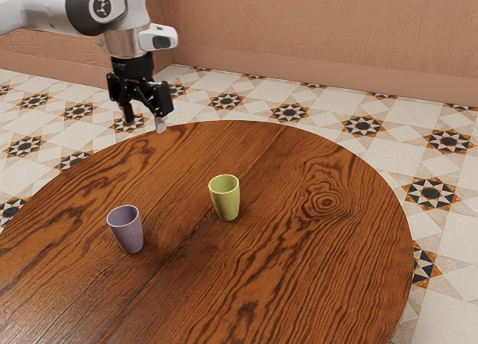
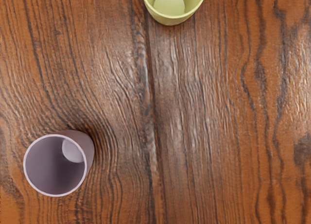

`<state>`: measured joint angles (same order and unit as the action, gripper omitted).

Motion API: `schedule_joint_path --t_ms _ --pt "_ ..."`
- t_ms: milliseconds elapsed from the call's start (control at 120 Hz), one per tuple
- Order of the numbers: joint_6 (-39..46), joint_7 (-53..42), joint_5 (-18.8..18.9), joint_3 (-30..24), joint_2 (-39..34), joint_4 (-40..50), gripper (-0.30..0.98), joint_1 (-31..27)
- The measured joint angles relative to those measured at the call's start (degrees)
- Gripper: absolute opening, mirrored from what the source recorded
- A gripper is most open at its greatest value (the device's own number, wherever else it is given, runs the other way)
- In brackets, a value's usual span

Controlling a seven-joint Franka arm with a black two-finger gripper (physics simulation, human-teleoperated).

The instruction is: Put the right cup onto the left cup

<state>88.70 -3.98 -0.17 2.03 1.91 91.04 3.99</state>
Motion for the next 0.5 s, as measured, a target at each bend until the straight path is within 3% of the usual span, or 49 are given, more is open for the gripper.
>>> schedule_joint_path --t_ms 500 --pt "7.4 -0.5 -0.8 -0.3 3.2 3.1 0.69 0.6"
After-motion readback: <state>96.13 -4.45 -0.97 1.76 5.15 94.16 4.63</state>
